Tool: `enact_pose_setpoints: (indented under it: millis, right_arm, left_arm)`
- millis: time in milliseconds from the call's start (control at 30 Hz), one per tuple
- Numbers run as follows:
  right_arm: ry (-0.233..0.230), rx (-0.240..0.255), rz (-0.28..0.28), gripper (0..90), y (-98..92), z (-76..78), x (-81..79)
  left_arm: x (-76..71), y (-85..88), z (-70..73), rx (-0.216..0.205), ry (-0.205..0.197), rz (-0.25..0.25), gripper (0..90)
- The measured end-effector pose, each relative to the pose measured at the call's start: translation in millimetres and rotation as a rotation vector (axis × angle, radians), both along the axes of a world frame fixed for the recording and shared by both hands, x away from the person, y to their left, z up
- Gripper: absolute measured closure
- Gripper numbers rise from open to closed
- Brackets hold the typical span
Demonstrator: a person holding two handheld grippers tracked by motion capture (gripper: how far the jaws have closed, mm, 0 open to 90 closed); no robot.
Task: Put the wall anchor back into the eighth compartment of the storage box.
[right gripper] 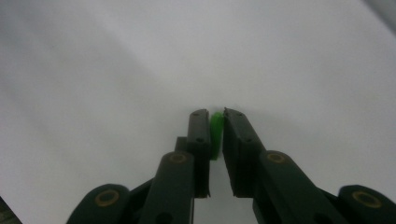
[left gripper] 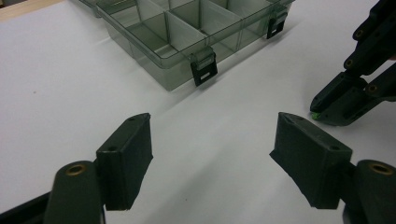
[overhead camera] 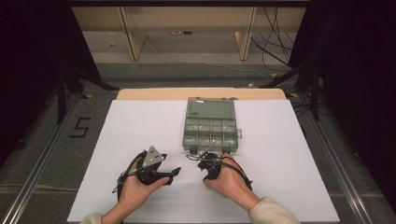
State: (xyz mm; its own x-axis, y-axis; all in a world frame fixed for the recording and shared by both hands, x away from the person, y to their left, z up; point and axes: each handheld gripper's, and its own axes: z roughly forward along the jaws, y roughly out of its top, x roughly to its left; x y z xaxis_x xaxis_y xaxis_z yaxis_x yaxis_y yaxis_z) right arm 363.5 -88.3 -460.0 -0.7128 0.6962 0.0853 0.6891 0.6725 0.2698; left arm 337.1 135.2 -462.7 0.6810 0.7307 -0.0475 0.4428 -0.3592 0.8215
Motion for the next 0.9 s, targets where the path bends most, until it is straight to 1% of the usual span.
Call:
enact_pose_setpoints:
  millis: [133,267,467,567,633,667,700,900]
  right_arm:
    - [-0.008,0.002,0.010,84.0,-0.7,-0.5,0.8]
    - [-0.004,0.001,0.013,84.4,-0.2,-0.2,0.7]
    - [-0.008,0.004,0.024,84.5,-1.0,-0.3,1.6]
    - [-0.002,0.003,0.020,84.7,-1.2,0.4,1.5]
    - [0.006,0.009,0.015,84.7,-1.6,0.8,1.8]
    - [0.007,0.008,0.015,84.8,-1.7,0.8,1.9]
    - [0.007,0.009,0.015,84.8,-1.9,0.8,2.0]
    - [0.003,0.017,0.017,84.8,-2.1,2.7,2.1]
  left_arm:
    - [0.5,0.6,0.3,0.008,-0.007,-0.007,27.7]
    - [0.1,0.0,-0.2,0.000,0.001,-0.001,27.7]
    - [0.7,0.5,0.0,0.008,-0.004,-0.007,27.7]
    - [0.7,0.5,-0.2,0.008,-0.005,-0.006,27.7]
    - [0.9,1.2,0.0,0.018,-0.004,-0.011,27.7]
    - [1.0,1.2,0.0,0.018,-0.003,-0.011,27.7]
    - [1.0,0.2,-0.8,0.000,-0.004,-0.008,27.7]
    - [0.7,0.4,-0.3,0.007,-0.004,-0.007,27.7]
